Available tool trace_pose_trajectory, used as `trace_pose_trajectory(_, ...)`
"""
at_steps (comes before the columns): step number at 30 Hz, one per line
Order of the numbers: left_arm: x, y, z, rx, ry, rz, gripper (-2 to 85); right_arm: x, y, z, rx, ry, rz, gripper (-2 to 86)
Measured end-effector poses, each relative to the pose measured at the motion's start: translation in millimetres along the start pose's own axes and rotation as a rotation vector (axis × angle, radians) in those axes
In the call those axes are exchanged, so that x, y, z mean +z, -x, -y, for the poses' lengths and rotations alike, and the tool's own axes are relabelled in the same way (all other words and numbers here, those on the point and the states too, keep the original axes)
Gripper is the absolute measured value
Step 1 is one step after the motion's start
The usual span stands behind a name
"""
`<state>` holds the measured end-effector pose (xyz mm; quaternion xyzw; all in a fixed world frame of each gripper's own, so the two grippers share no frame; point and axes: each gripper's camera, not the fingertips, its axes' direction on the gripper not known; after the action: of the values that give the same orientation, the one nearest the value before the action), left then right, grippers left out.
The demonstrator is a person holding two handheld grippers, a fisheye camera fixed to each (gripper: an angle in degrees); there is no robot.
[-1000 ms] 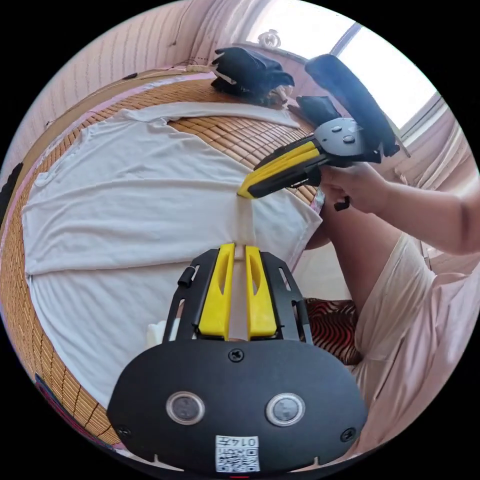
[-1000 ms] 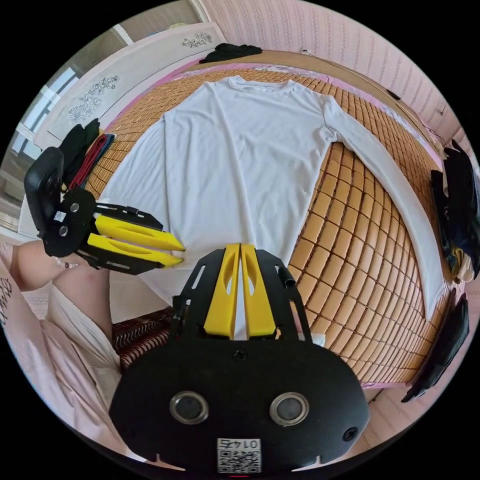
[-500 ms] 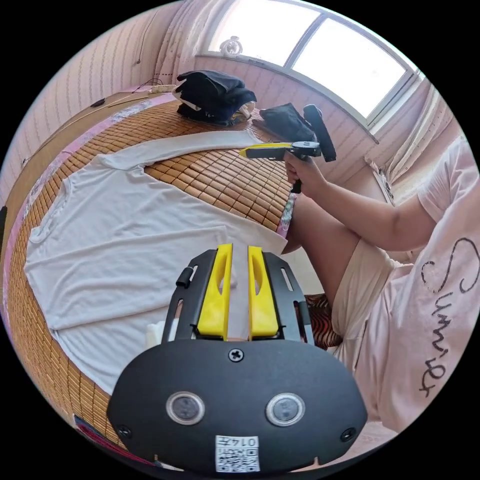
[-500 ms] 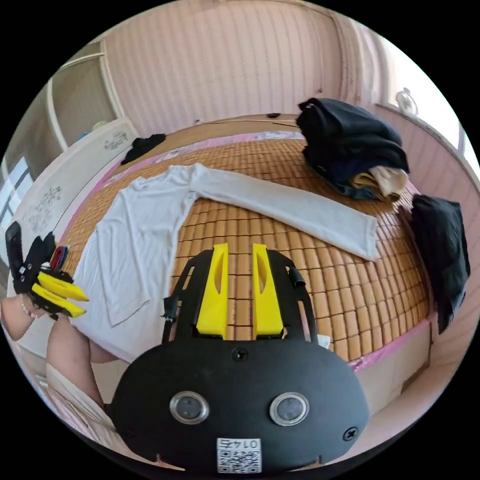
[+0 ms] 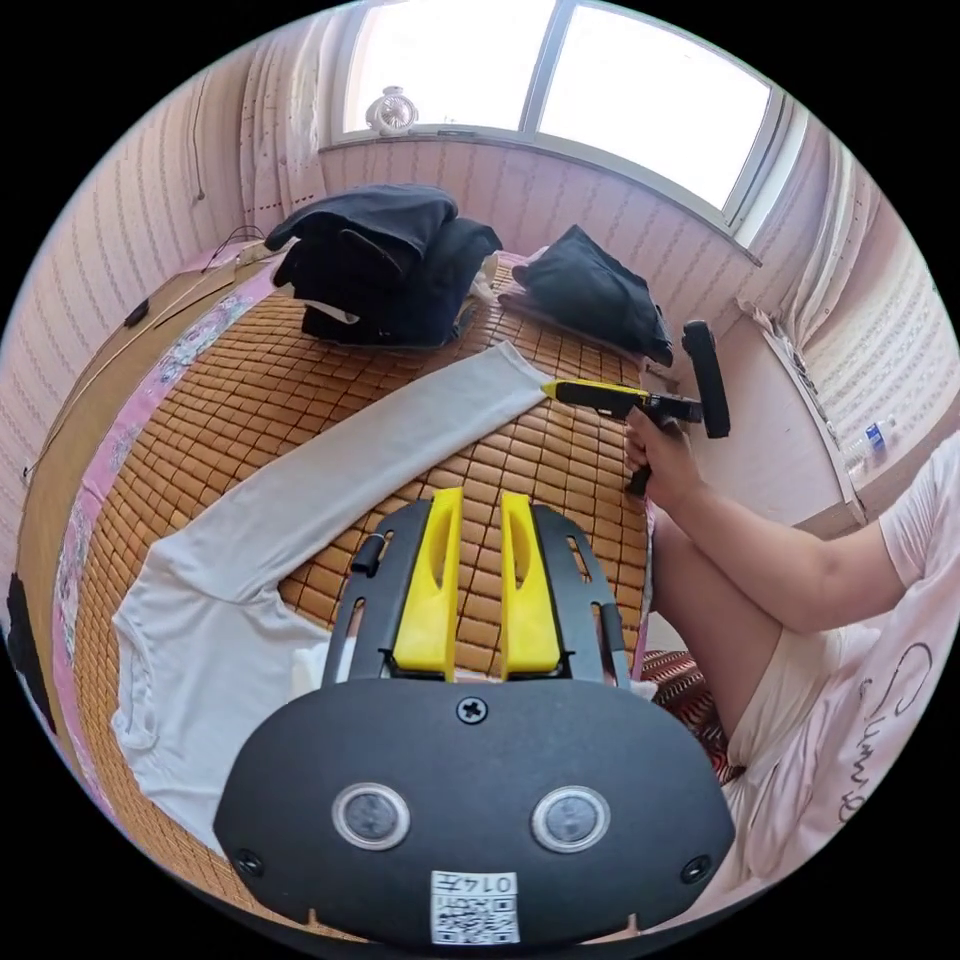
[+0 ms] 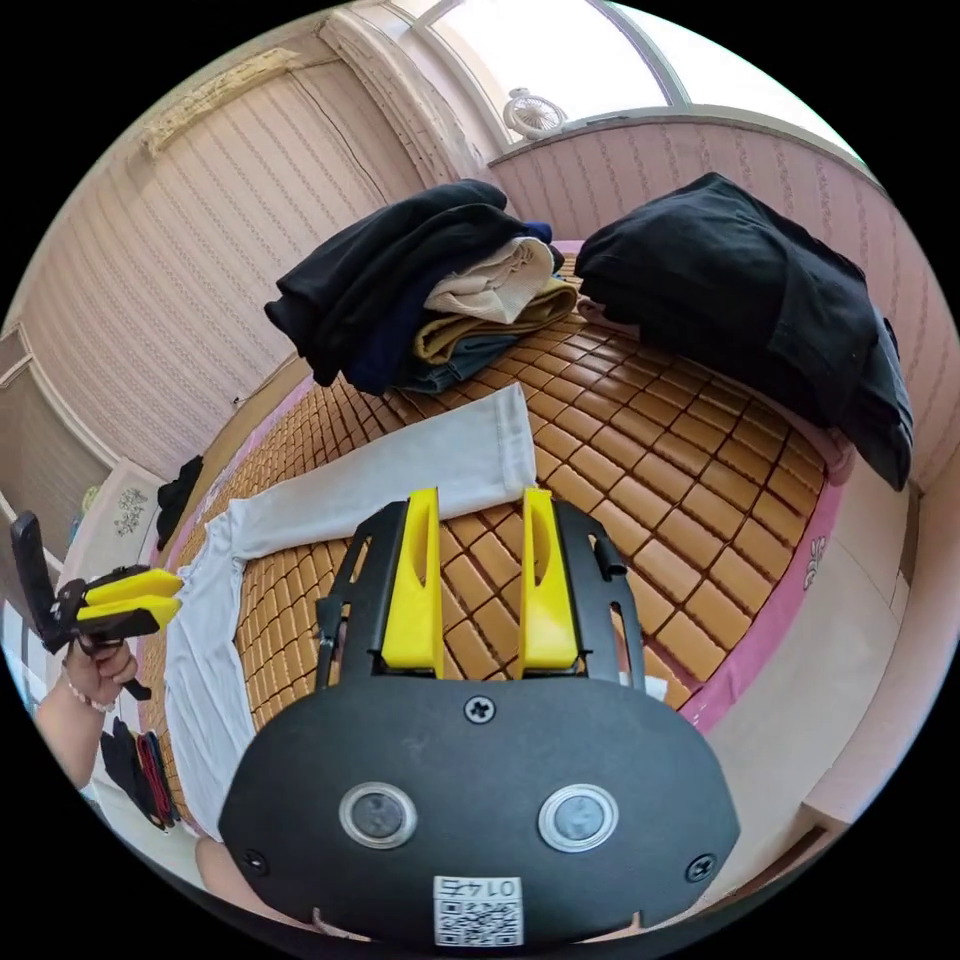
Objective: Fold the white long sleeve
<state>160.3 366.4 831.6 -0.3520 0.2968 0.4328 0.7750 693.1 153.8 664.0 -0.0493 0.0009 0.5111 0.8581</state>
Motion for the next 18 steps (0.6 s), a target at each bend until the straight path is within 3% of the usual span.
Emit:
trace_pose_trajectory(5,53.2,-5.1,63.7,0.063,0.043,-0.003,8.0,1.2,-23.6,10.6,0.021,0.047,-0.075,11.7)
trace_pose_trajectory(10,96.8,-2.1,115.3,0.013,0.067,-0.006,8.2,8.2,-33.2,16.3,-0.030,0.086,-0.026,8.6)
trace_pose_trajectory(18,162.8,-5.4,162.7,-0.006,0.204,0.153,11.1,15.3,-56.1,18.9,0.013,0.107,-0.024,1.6)
